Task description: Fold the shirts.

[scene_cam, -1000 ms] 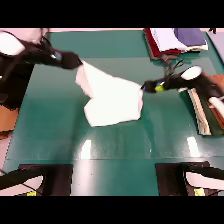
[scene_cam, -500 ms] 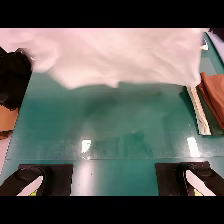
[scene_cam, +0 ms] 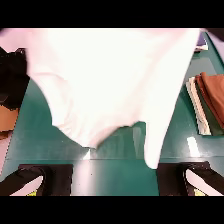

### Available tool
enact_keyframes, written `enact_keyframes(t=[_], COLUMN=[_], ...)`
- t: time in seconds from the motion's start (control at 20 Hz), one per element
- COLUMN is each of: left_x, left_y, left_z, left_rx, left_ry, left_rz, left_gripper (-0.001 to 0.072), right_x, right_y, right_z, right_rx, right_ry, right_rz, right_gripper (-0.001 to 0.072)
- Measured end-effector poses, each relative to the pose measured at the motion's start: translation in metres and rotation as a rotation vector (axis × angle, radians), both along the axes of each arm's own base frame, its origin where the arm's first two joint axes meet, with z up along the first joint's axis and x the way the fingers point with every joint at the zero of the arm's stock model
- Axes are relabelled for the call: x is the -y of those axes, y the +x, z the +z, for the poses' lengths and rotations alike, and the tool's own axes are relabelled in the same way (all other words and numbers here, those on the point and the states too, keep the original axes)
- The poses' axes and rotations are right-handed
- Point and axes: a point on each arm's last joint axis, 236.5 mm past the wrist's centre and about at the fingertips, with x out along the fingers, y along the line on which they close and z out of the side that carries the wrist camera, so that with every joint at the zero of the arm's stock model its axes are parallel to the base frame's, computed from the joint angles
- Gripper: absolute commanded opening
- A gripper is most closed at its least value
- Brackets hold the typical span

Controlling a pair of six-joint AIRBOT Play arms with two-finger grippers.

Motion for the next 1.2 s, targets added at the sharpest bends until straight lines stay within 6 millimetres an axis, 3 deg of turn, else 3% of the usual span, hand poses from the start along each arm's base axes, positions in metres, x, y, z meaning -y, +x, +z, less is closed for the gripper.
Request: enact_keyframes(t=[0.2, 0.3, 0.4, 0.45, 0.5, 0.55, 0.6, 0.75, 0.9, 1.05, 1.2], left_x=[0.007, 0.011, 0.014, 0.015, 0.015, 0.014, 0.012, -0.009, -0.042, -0.06, -0.063], left_y=[0.077, 0.109, 0.128, 0.134, 0.138, 0.142, 0.145, 0.147, 0.136, 0.107, 0.064], left_z=[-0.103, -0.152, -0.191, -0.207, -0.219, -0.227, -0.233, -0.239, -0.235, -0.246, -0.286], left_rx=[-0.253, -0.346, -0.419, -0.451, -0.474, -0.487, -0.499, -0.538, -0.589, -0.671, -0.784], left_ry=[0.098, 0.128, 0.15, 0.158, 0.167, 0.174, 0.177, 0.175, 0.164, 0.14, 0.099], left_rz=[0.032, 0.044, 0.048, 0.048, 0.051, 0.057, 0.064, 0.107, 0.165, 0.198, 0.221], left_gripper=[0.002, 0.002, 0.0021, 0.0022, 0.0043, 0.0303, 0.0472, 0.0457, 0.0458, 0.0458, 0.0458], right_x=[0.007, 0.01, 0.012, 0.013, 0.014, 0.015, 0.016, 0.025, 0.028, 0.022, 0.008], right_y=[0.064, 0.085, 0.099, 0.103, 0.107, 0.11, 0.112, 0.111, 0.092, 0.068, 0.049], right_z=[-0.103, -0.154, -0.191, -0.206, -0.216, -0.223, -0.228, -0.225, -0.205, -0.179, -0.153], right_rx=[-0.244, -0.352, -0.422, -0.451, -0.468, -0.475, -0.482, -0.477, -0.459, -0.42, -0.362], right_ry=[0.031, 0.031, 0.035, 0.033, 0.034, 0.034, 0.034, 0.035, 0.013, -0.012, -0.031], right_rz=[-0.038, -0.054, -0.068, -0.072, -0.078, -0.083, -0.088, -0.101, -0.065, -0.021, 0.019], right_gripper=[0.0014, 0.0014, 0.0018, 0.0087, 0.0327, 0.0429, 0.0429, 0.0429, 0.0428, 0.0429, 0.0428])
